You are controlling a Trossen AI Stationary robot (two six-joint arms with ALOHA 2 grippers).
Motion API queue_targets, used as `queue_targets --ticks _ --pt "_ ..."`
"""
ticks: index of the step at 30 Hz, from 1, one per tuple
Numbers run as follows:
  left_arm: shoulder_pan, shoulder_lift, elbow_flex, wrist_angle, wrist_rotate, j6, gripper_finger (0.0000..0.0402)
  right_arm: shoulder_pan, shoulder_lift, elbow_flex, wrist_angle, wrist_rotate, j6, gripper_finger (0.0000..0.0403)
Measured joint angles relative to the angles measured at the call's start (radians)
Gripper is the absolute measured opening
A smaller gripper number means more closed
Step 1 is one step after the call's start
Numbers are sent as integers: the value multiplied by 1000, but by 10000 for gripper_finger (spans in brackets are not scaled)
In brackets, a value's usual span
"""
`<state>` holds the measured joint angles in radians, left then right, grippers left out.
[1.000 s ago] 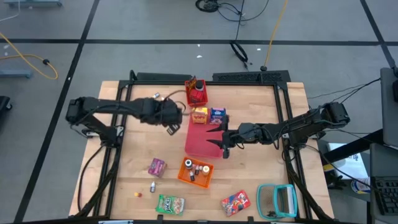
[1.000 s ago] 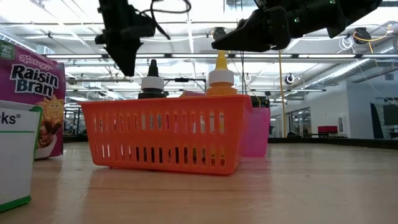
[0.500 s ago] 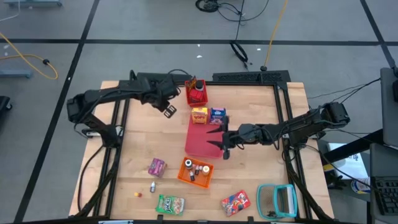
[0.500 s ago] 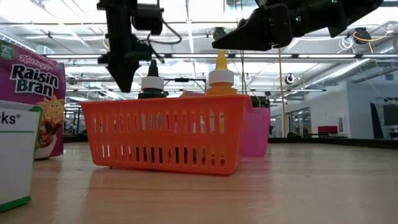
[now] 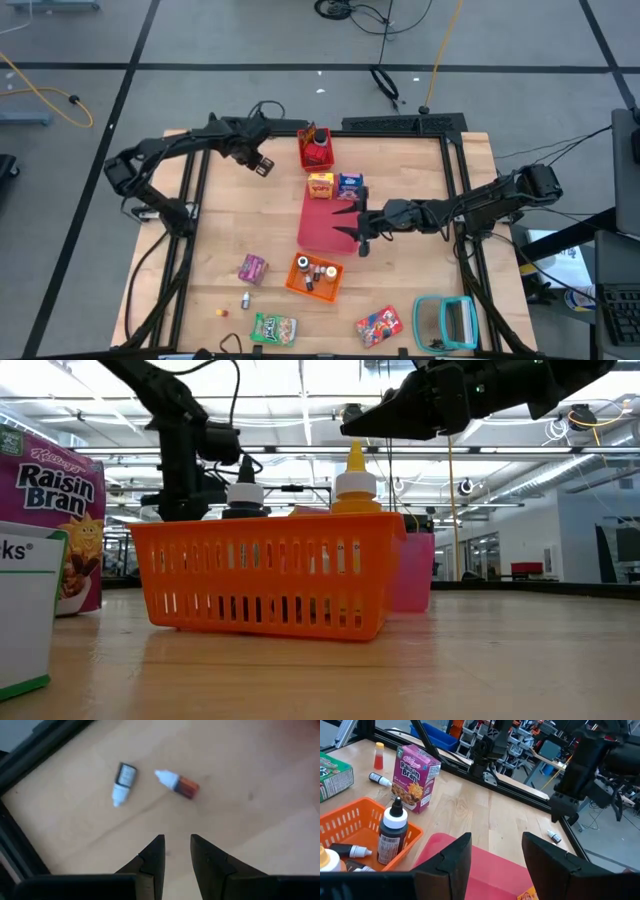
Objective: Pick & Place Kitchen Items
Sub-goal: Put the small brown food coloring bottle into the orange bin
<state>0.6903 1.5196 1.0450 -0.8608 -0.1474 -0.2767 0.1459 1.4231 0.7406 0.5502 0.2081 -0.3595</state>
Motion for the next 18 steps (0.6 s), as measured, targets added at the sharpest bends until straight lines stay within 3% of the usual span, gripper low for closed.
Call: queue_targets --ticks 10,18 --pt "132 0 -59 110 -11 95 92 0 0 0 0 0 3 169" --pt "188 0 -119 260 42 175 92 0 0 0 3 0 5 169"
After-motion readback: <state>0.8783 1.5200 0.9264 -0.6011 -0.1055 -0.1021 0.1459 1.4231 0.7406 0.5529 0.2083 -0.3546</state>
